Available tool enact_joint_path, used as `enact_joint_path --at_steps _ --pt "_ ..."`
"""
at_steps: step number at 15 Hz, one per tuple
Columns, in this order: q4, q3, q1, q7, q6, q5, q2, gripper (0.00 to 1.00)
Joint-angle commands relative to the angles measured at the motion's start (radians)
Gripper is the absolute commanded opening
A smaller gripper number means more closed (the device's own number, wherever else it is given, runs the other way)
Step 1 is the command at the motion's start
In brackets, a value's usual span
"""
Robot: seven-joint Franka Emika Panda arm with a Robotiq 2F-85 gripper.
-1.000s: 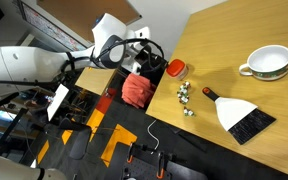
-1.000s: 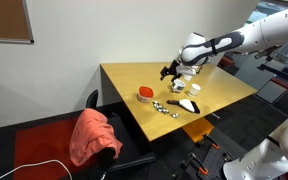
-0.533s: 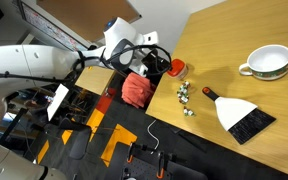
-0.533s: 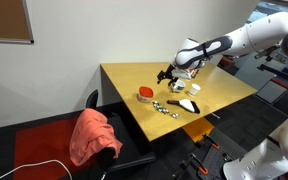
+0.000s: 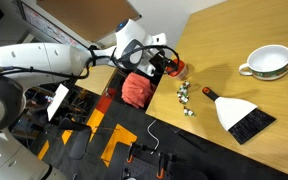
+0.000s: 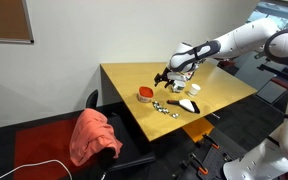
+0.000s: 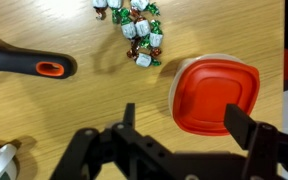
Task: Remove the red lid from the bowl, place one piece of candy in the bowl, put the red lid back on the bowl
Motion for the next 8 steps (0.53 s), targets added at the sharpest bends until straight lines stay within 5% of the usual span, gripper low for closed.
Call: enact_joint_path --at_steps 1,8 --pt "0.062 -0.001 -0.011 -0.008 -0.021 0.013 0.052 0.78" --pt "0.121 0.018 -0.046 -0.036 -0.018 0.032 0.115 0.66"
